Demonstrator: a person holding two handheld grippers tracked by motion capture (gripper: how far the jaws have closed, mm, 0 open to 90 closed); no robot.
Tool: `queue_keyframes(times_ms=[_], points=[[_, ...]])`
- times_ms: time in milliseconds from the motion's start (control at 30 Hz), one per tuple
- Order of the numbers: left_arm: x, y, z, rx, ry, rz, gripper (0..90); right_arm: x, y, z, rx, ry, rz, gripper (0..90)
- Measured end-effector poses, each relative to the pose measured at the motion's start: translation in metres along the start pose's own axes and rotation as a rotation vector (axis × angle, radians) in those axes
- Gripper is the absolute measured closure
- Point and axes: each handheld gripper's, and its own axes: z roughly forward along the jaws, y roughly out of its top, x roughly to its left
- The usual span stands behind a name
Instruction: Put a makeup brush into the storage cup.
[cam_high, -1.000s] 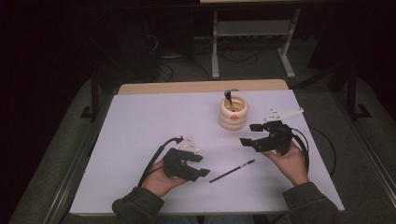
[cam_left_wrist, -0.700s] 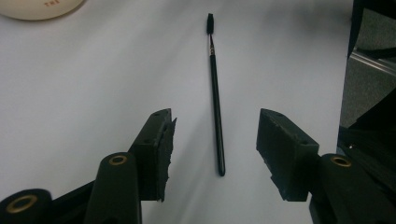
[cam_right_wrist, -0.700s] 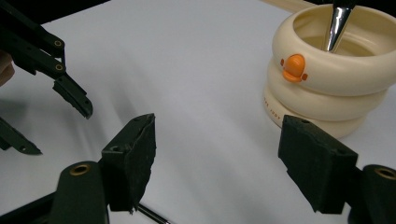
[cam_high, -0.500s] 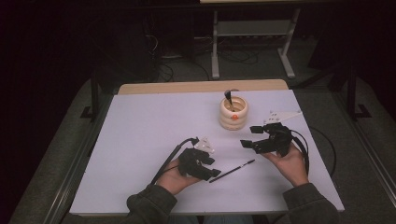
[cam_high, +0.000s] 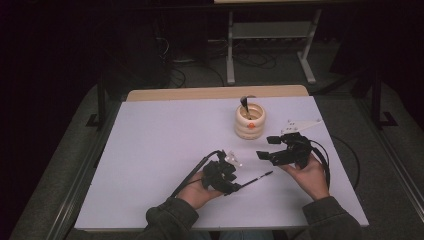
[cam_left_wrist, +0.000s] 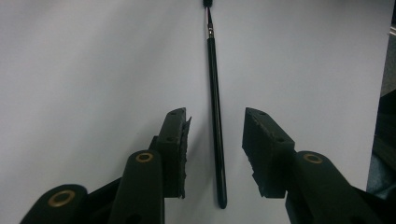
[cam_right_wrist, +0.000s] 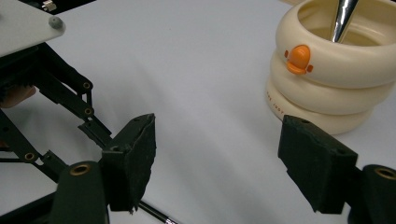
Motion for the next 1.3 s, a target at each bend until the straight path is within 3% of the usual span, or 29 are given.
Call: queue_keyframes(times_ms=[233, 400, 567, 1133, 1300], points=[[0.0, 0.001, 0.004, 0.022, 0.006, 0.036, 65.8, -0.002, -0.002, -0.001, -0.002, -0.002, 0.008, 27.1], [-0.002, 0.002, 0.007, 0.026, 0.001, 0.032, 67.7, -0.001, -0.003, -0.002, -0.004, 0.01, 0.014, 27.7], [-0.004, 0.004, 0.014, 0.061, 0.012, 0.051, 70.8, 0.0, -0.003, 0.0, 0.001, 0.016, 0.015, 28.0], [-0.007, 0.004, 0.022, 0.079, 0.026, 0.034, 75.9, 0.0, -0.003, 0.003, 0.011, 0.015, 0.008, 28.5], [-0.006, 0.004, 0.021, 0.087, 0.031, 0.023, 78.8, 0.002, -0.001, 0.002, -0.012, 0.025, 0.008, 28.7]])
